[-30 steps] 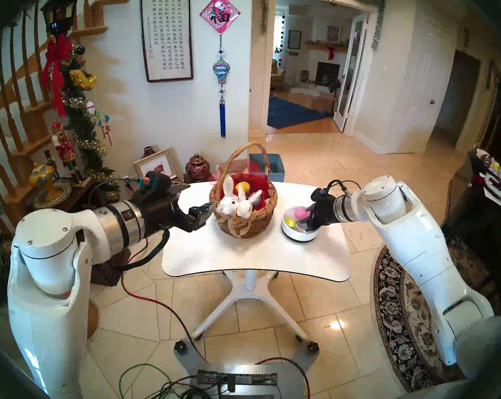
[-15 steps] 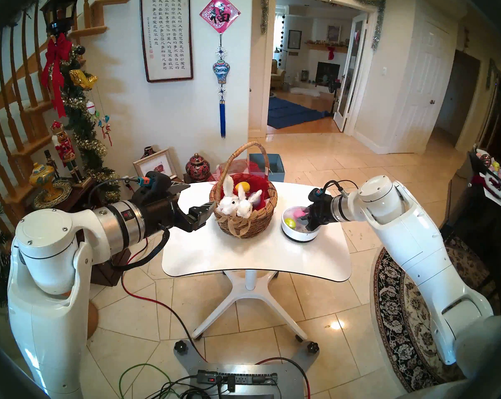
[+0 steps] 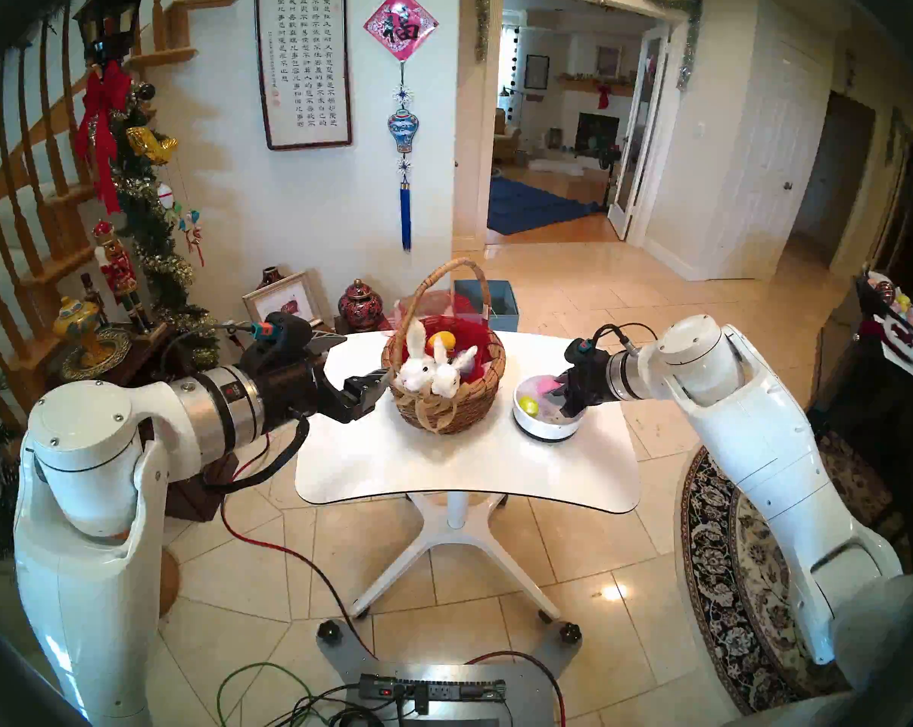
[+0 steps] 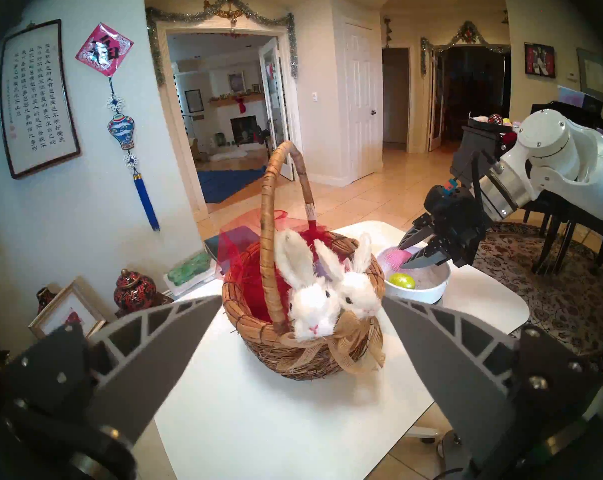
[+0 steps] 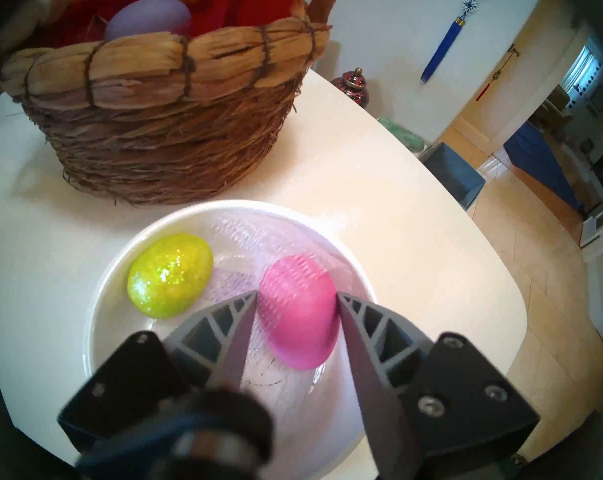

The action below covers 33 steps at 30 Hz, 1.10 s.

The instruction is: Put easter egg into basket

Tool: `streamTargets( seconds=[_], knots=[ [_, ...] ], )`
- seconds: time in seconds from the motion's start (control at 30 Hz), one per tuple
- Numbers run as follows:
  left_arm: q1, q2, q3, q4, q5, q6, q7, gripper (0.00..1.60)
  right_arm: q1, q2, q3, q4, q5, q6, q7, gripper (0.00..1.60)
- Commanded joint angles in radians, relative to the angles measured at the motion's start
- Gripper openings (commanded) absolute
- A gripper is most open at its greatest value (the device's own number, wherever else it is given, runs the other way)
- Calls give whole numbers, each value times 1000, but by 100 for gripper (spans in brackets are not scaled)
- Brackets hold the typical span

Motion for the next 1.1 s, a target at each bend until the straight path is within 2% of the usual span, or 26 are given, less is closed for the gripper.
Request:
streamTargets(
  seconds=[0.0, 0.27, 0.4, 0.63, 0.83, 0.87, 0.93, 1.07],
  knots=[
    [-8, 1, 1, -5, 0, 2, 0, 160, -33, 43, 16, -81, -12, 0, -9, 66],
    [-9, -1, 0, -5, 2, 2, -2, 160, -66, 70, 19, -131, -32, 3, -26, 67],
    [-9, -2, 0, -5, 3, 2, -3, 160, -68, 96, -2, -143, -71, 1, -35, 69],
    [-9, -3, 0, -5, 5, 3, -4, 160, -73, 117, -8, -153, -77, 18, -10, 80],
    [-10, -4, 0, -5, 7, 3, -6, 160, -68, 123, -14, -158, -83, 28, 6, 123],
    [-10, -4, 0, -5, 7, 3, -6, 160, -68, 123, -14, -158, -83, 28, 6, 123],
    [-10, -5, 0, -5, 8, 3, -7, 160, -66, 122, -13, -157, -85, 29, 10, 137],
    [-10, -5, 0, -5, 9, 3, -8, 160, -62, 120, -12, -155, -87, 29, 15, 146]
  ],
)
